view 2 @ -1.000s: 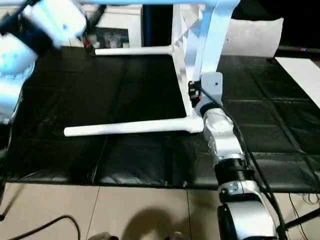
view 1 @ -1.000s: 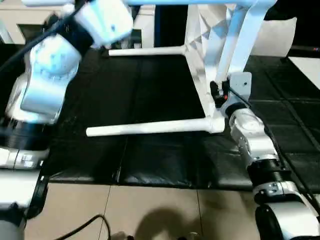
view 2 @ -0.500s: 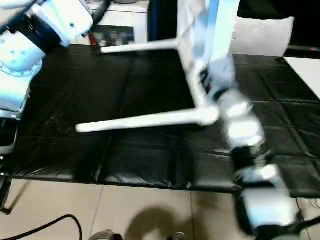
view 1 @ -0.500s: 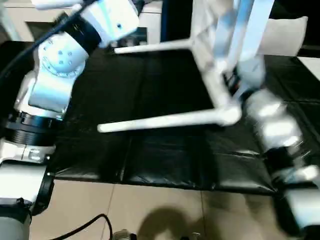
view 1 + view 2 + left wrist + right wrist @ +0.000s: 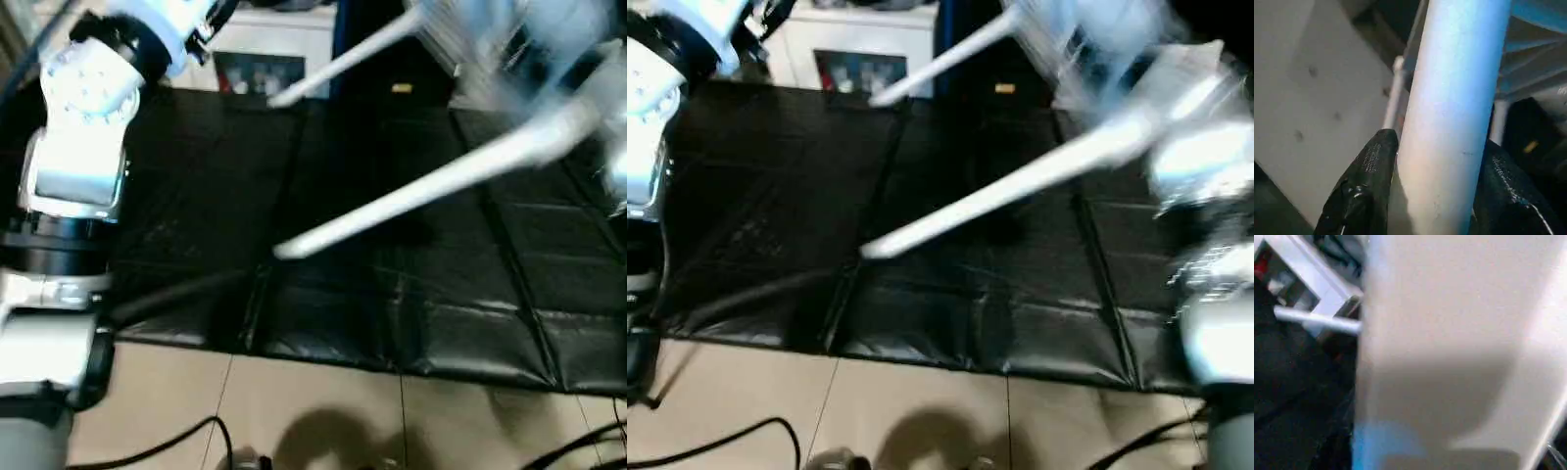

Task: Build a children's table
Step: Flip table

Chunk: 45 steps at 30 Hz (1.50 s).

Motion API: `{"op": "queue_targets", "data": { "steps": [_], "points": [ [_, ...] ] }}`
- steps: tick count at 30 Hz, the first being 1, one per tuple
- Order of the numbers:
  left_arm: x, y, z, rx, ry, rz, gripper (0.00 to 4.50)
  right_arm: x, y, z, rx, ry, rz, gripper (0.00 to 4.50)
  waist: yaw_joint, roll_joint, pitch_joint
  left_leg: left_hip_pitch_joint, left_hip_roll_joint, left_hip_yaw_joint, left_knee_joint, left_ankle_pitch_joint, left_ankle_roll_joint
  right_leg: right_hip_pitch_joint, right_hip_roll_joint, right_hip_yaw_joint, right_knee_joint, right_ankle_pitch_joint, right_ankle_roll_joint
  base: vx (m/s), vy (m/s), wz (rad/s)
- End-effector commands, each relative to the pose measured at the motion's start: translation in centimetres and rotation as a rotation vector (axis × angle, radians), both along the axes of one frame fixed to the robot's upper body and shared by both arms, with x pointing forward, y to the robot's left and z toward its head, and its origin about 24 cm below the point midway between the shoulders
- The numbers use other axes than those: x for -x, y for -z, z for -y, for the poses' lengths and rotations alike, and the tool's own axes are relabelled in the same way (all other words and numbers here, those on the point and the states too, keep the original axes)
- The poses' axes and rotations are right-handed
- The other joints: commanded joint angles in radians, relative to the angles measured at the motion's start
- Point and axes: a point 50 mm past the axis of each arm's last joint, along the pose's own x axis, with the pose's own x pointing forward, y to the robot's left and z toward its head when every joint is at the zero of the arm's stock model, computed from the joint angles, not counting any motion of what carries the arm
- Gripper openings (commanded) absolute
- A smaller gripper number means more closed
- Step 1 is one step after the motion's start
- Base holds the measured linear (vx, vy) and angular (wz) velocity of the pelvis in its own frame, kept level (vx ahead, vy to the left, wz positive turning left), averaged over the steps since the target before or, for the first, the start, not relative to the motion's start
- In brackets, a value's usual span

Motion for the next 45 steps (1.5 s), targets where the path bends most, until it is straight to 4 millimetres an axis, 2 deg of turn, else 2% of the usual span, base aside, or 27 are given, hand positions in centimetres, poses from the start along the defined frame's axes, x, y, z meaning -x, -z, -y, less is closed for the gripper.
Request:
{"op": "queue_targets", "data": {
  "steps": [1, 2, 4, 5, 8, 11, 13, 16, 17, 19, 20, 21, 22, 25, 26, 27, 28, 30, 33, 34, 35, 38, 39, 41, 45],
  "points": [
    [-0.6, 0.4, 0.2, 0.121, 0.03, -0.08, 1.95, 0.3, 0.5, -3.7, 0.138, -0.235, -0.044, 2.65, -0.008, -0.02, -0.074, 0.019, 0.049, -0.011, -0.052, -0.163, 0.037, 0.054, -0.073, 0.046, -0.076, -0.164, -0.224, 0.0, 0.0, 0.0],
    [-0.7, 0.3, 0.3, 0.166, 0.044, -0.095, 1.94, 0.2, 0.7, -3.6, 0.148, -0.237, -0.052, 2.74, -0.011, -0.02, -0.074, 0.015, 0.049, -0.013, -0.054, -0.153, 0.04, 0.056, -0.073, 0.045, -0.074, -0.157, -0.216, 0.0, 0.0, 0.0],
    [-0.7, 0.2, 0.4, 0.211, 0.056, -0.112, 1.91, 0.1, 1.2, -3.6, 0.161, -0.241, -0.058, 3.03, -0.016, -0.022, -0.074, 0.018, 0.051, -0.015, -0.055, -0.162, 0.035, 0.055, -0.073, 0.043, -0.077, -0.167, -0.217, 0.0, 0.0, 0.0],
    [-0.8, 0.2, 0.4, 0.253, 0.066, -0.126, 1.91, 0.0, 1.3, -3.6, 0.174, -0.244, -0.05, 3.03, -0.017, -0.023, -0.073, 0.019, 0.051, -0.015, -0.055, -0.173, 0.03, 0.053, -0.074, 0.043, -0.077, -0.176, -0.221, 0.0, 0.0, 0.0],
    [-0.9, 0.0, 0.2, 0.303, 0.063, -0.136, 1.91, -0.2, 1.4, -3.6, 0.178, -0.243, -0.017, 3.34, -0.02, -0.024, -0.069, 0.021, 0.05, -0.017, -0.055, -0.222, 0.021, 0.05, -0.076, 0.041, -0.087, -0.26, -0.202, 0.0, 0.0, 0.0],
    [-0.9, -0.1, -0.1, 0.324, 0.047, -0.153, 1.91, 0.1, 0.7, -3.6, 0.135, -0.284, 0.076, 3.6, -0.021, -0.023, -0.067, 0.023, 0.049, -0.018, -0.054, -0.249, 0.015, 0.046, -0.077, 0.04, -0.094, -0.323, -0.178, 0.0, 0.0, 0.0],
    [-0.9, -0.1, -0.2, 0.33, 0.048, -0.162, 1.91, 0.5, 0.1, -3.6, 0.095, -0.341, 0.127, 3.82, -0.021, -0.024, -0.069, 0.025, 0.05, -0.017, -0.054, -0.256, 0.017, 0.044, -0.077, 0.041, -0.095, -0.323, -0.175, 0.0, 0.0, 0.0],
    [-0.9, -0.2, 0.1, 0.325, 0.068, -0.16, 1.91, 0.9, -0.5, -3.1, 0.094, -0.35, 0.183, 4.04, -0.015, -0.023, -0.076, 0.021, 0.049, -0.015, -0.052, -0.21, 0.031, 0.046, -0.072, 0.041, -0.088, -0.242, -0.191, 0.0, 0.0, 0.0],
    [-0.8, -0.2, 0.3, 0.31, 0.079, -0.157, 1.91, 1.5, -0.9, -3.1, 0.052, -0.405, 0.229, 4.11, -0.012, -0.016, -0.08, 0.019, 0.05, -0.014, -0.051, -0.187, 0.043, 0.048, -0.072, 0.042, -0.083, -0.187, -0.207, 0.0, 0.0, 0.0],
    [-0.8, -0.2, 0.3, 0.3, 0.08, -0.157, 1.91, 2.0, -1.4, -3.3, 0.014, -0.45, 0.278, 4.37, -0.01, -0.017, -0.082, 0.014, 0.052, -0.015, -0.05, -0.158, 0.068, 0.052, -0.072, 0.038, -0.075, -0.106, -0.23, 0.0, 0.0, 0.0],
    [-0.7, -0.2, 0.3, 0.293, 0.079, -0.156, 1.91, 2.5, -1.6, -3.7, -0.037, -0.498, 0.313, 4.37, -0.009, -0.015, -0.082, 0.013, 0.053, -0.016, -0.049, -0.152, 0.072, 0.052, -0.073, 0.038, -0.073, -0.093, -0.234, 0.0, 0.0, 0.0],
    [-0.7, -0.2, 0.3, 0.286, 0.079, -0.152, 1.91, 2.9, -1.6, -3.9, -0.074, -0.528, 0.324, 4.45, -0.006, -0.016, -0.083, 0.013, 0.055, -0.016, -0.05, -0.135, 0.091, 0.056, -0.075, 0.039, -0.071, -0.059, -0.233, 0.0, 0.0, 0.0],
    [-0.7, -0.1, 0.2, 0.277, 0.08, -0.151, 1.91, 3.4, -1.3, -4.3, -0.128, -0.583, 0.324, 4.49, -0.009, -0.016, -0.083, 0.01, 0.055, -0.017, -0.051, -0.123, 0.098, 0.059, -0.073, 0.038, -0.068, -0.042, -0.234, 0.0, 0.0, 0.0],
    [-0.6, 0.0, 0.1, 0.267, 0.084, -0.15, 1.91, 4.1, 1.1, -5.1, -0.235, -0.664, 0.24, 4.49, -0.011, -0.013, -0.083, 0.013, 0.06, -0.02, -0.055, -0.115, 0.12, 0.059, -0.076, 0.036, -0.07, -0.029, -0.239, 0.0, 0.0, 0.0],
    [-0.6, 0.2, 0.0, 0.264, 0.083, -0.15, 1.91, 4.4, 2.7, -5.4, -0.282, -0.66, 0.198, 4.49, -0.008, -0.011, -0.086, 0.016, 0.061, -0.019, -0.055, -0.117, 0.11, 0.056, -0.077, 0.035, -0.071, -0.039, -0.248, 0.0, 0.0, 0.0],
    [-0.6, 0.3, -0.1, 0.262, 0.081, -0.152, 1.91, 4.6, 4.0, -5.6, -0.322, -0.653, 0.165, 4.49, -0.001, -0.01, -0.083, 0.018, 0.062, -0.018, -0.058, -0.106, 0.103, 0.056, -0.077, 0.038, -0.074, -0.035, -0.242, 0.0, 0.0, 0.0],
    [-0.6, 0.4, -0.1, 0.264, 0.079, -0.156, 1.91, 4.9, 5.2, -5.7, -0.366, -0.64, 0.141, 4.49, -0.004, -0.011, -0.084, 0.016, 0.062, -0.019, -0.058, -0.109, 0.097, 0.058, -0.077, 0.036, -0.071, -0.036, -0.243, 0.0, 0.0, 0.0],
    [-0.6, 0.5, -0.3, 0.263, 0.074, -0.163, 1.91, 5.6, 7.8, -5.6, -0.517, -0.595, 0.101, 4.49, -0.007, -0.005, -0.082, 0.018, 0.061, -0.02, -0.064, -0.15, 0.065, 0.056, -0.079, 0.036, -0.082, -0.098, -0.224, 0.0, 0.0, 0.0],
    [-0.5, 0.8, -0.5, 0.262, 0.069, -0.168, 1.91, 6.1, 10.0, -4.8, -0.615, -0.515, 0.073, 4.49, -0.012, -0.011, -0.083, 0.016, 0.059, -0.021, -0.066, -0.156, 0.039, 0.058, -0.079, 0.035, -0.083, -0.13, -0.209, 0.0, 0.0, 0.0],
    [-0.4, 0.9, -0.6, 0.259, 0.064, -0.17, 1.91, 6.4, 11.6, -4.1, -0.656, -0.446, 0.051, 4.49, -0.011, -0.009, -0.082, 0.016, 0.059, -0.02, -0.066, -0.162, 0.036, 0.055, -0.08, 0.036, -0.085, -0.141, -0.208, 0.0, 0.0, 0.0],
    [-0.4, 1.1, -0.7, 0.256, 0.06, -0.171, 1.91, 6.9, 13.2, -3.4, -0.71, -0.369, 0.021, 4.49, -0.012, -0.017, -0.079, 0.015, 0.059, -0.018, -0.068, -0.169, 0.031, 0.055, -0.081, 0.037, -0.089, -0.167, -0.195, 0.0, 0.0, 0.0],
    [-0.3, 1.2, -0.8, 0.255, 0.056, -0.175, 1.91, 7.8, 15.0, -2.8, -0.767, -0.307, -0.022, 4.49, -0.012, -0.012, -0.078, 0.018, 0.057, -0.019, -0.07, -0.18, 0.025, 0.053, -0.08, 0.036, -0.093, -0.206, -0.18, 0.0, 0.0, 0.0],
    [-0.3, 1.3, -0.9, 0.254, 0.053, -0.177, 1.91, 8.1, 15.6, -2.6, -0.788, -0.286, -0.041, 4.49, -0.014, -0.022, -0.077, 0.015, 0.056, -0.018, -0.07, -0.183, 0.027, 0.054, -0.079, 0.036, -0.096, -0.217, -0.172, 0.0, 0.0, 0.0],
    [-0.2, 1.4, -1.0, 0.252, 0.05, -0.18, 1.91, 8.4, 16.1, -2.4, -0.815, -0.248, -0.065, 4.49, -0.016, -0.017, -0.075, 0.016, 0.055, -0.02, -0.071, -0.195, 0.024, 0.052, -0.08, 0.036, -0.099, -0.254, -0.158, 0.0, 0.0, 0.0],
    [0.0, 1.7, -1.1, 0.252, 0.051, -0.19, 1.91, 7.6, 17.3, -1.0, -0.844, -0.07, -0.106, 4.49, -0.025, -0.017, -0.073, 0.018, 0.054, -0.021, -0.072, -0.205, 0.008, 0.046, -0.079, 0.036, -0.101, -0.29, -0.147, 0.0, 0.0, 0.0]
  ]
}}
